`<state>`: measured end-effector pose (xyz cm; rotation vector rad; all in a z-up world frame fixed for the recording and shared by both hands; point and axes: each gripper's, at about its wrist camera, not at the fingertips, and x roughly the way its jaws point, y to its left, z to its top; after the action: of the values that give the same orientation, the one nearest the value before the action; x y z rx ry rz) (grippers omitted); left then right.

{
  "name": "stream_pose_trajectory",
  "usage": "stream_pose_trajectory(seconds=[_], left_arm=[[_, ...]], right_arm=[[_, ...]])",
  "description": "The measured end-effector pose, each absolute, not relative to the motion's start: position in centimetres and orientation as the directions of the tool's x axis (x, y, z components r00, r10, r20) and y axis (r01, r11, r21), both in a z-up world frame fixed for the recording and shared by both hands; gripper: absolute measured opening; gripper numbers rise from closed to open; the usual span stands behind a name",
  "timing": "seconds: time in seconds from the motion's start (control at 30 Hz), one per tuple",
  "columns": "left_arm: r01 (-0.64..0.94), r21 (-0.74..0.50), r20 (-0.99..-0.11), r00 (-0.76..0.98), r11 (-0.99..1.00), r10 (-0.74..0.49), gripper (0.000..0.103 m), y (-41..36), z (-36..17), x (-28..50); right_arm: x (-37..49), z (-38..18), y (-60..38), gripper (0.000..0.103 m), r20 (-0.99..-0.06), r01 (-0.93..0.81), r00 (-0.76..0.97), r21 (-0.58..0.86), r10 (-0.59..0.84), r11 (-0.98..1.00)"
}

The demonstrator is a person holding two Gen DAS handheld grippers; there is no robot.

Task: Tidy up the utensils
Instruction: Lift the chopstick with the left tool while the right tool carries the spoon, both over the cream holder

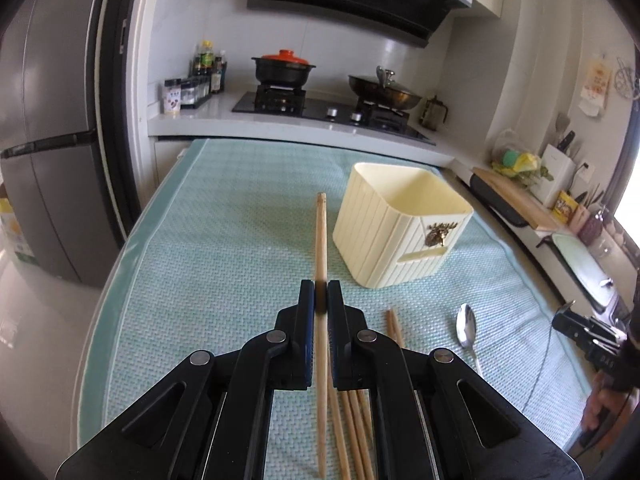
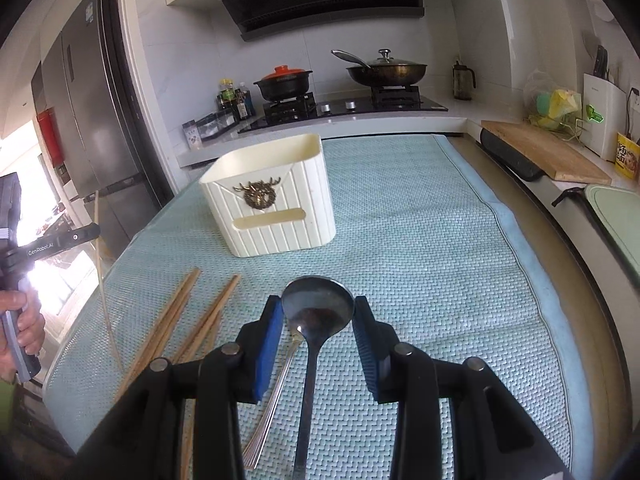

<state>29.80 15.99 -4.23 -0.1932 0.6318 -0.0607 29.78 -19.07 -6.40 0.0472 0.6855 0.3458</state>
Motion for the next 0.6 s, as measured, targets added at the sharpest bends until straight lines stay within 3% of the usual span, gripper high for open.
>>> stream_pose_trajectory(seconds=[0.23,0.6], left_arm=[[0.019,-0.168,-0.517,0.85,0.986,-0.105,0.004,14.6,-2.3,26.9],[0.033,-0.175,-0.498,0.859,0.984,-0.117,0.004,14.1,-1.9,26.3]], right_arm=[[28.0,-4.0,-18.5,0.036,-0.573,-0.341,0.738,0.138,0.356,0.93],[27.6,-3.3,-18.5,0.036,-0.559,-0.339,0.751,0.129,0.351,0.932]])
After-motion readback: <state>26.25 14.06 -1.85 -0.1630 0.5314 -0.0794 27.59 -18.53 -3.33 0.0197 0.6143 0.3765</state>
